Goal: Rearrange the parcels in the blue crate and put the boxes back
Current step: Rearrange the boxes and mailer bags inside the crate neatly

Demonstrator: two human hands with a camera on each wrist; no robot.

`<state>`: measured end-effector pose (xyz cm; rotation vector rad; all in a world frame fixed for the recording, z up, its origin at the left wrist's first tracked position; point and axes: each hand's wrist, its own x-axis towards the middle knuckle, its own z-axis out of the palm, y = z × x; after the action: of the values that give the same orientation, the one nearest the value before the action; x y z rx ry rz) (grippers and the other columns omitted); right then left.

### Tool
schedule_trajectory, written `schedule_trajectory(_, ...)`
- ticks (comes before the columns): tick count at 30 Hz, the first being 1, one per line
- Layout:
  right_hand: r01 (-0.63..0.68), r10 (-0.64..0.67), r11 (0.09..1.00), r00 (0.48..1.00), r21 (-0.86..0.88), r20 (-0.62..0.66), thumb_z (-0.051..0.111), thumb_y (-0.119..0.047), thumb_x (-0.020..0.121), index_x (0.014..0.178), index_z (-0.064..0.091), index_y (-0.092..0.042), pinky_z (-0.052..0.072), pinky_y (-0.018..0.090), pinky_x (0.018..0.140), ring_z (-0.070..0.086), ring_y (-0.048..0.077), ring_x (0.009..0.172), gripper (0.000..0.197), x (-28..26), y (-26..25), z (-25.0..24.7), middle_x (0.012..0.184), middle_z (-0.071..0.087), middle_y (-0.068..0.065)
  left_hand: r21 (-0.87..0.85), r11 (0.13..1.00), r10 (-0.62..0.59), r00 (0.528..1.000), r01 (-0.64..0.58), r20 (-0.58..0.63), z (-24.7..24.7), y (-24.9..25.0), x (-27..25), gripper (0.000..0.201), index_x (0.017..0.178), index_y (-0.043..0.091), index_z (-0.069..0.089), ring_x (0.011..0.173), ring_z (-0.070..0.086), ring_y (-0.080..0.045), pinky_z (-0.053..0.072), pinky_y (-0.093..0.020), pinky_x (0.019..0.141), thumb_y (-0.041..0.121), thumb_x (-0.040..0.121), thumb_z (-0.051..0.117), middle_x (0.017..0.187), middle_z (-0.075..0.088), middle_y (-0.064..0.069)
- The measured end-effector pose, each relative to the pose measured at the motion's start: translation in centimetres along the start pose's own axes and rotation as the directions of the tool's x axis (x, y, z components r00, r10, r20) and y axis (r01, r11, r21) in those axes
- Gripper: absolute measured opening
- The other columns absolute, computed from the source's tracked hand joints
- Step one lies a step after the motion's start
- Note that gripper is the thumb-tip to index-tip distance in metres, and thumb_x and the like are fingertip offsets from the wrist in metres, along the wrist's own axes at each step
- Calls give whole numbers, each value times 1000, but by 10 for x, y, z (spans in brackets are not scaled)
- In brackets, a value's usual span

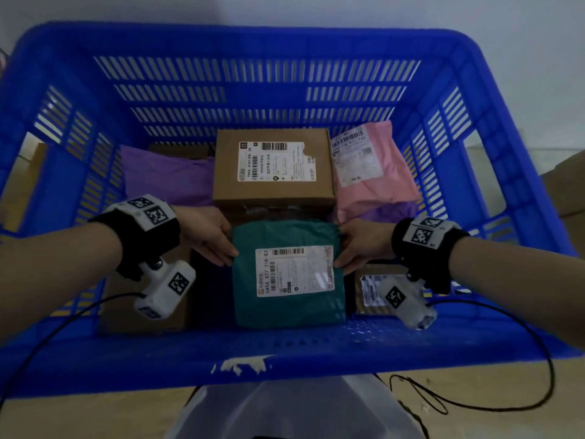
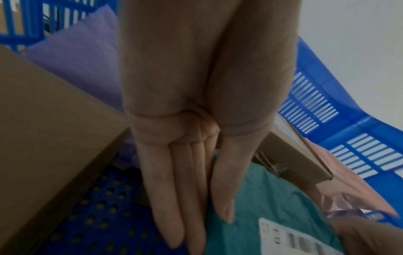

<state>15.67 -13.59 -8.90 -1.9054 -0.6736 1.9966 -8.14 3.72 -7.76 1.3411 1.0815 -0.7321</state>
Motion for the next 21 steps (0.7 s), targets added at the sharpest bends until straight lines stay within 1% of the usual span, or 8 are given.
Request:
schedule_trajectory(4,-84,83,996,991,-9,-109,60,21,76,127,49,6,59,34,69,63,34,94,54,14,3,5,112,62,18,-23,997,-75,997,74,-20,9,2,16,11,88,2,62,54,70,-11,58,-22,54,-7,89,55,60,72,-6)
schedule_trajectory(6,-124,121,992,982,-8,-146,63,17,77,131,44,4,60,33,64,64,34,92,59,19,4,7,120,58,21,-26,993,-117,993,116,-22,12,1,24,10,91,0,61,52,70,-12,58,-22,52,-7,90,54,59,72,-6)
schedule_trajectory(8,-157,152,988,974,-14,-168,64,11,80,125,45,2,59,32,61,63,31,88,50,23,2,9,118,56,18,-18,988,-157,987,156,-32,15,0,32,16,105,-4,60,59,69,-14,58,-22,52,-7,91,52,70,72,-9)
schedule_trajectory(10,-186,178,982,968,-30,-176,70,0,80,121,44,-2,60,37,67,62,32,99,49,27,2,12,123,53,13,-11,982,-190,981,190,-49,19,-2,39,31,123,-8,53,74,65,-18,57,-22,53,-7,92,51,96,68,-17)
schedule_trajectory(12,-215,202,975,963,-58,-180,74,-9,79,125,43,-3,59,46,78,61,36,106,55,32,1,16,129,52,15,-13,978,-211,975,211,-63,24,-3,47,36,130,-8,49,90,64,-23,58,-24,63,-6,94,48,120,62,-21)
schedule_trajectory(14,-249,228,965,952,-87,-202,70,-9,83,121,41,-1,56,47,77,60,37,103,48,36,-2,20,128,49,18,-9,971,-237,969,237,-65,28,-3,54,37,132,-6,47,108,61,-25,54,-30,85,-4,95,47,130,57,-20)
schedule_trajectory(18,-328,296,935,930,-134,-218,64,-3,86,116,38,-1,50,52,87,55,42,114,39,43,-6,23,109,41,18,-16,956,-295,955,294,-30,34,-5,64,36,130,-7,49,97,61,-23,52,-31,90,-3,94,49,103,63,-15)
schedule_trajectory(21,-343,307,928,925,-145,-222,64,-2,86,128,37,2,49,53,89,55,46,115,50,49,-4,24,103,45,18,-41,942,-333,943,333,12,36,-11,68,31,126,-6,50,113,59,-27,46,-32,98,-3,95,48,118,61,-18)
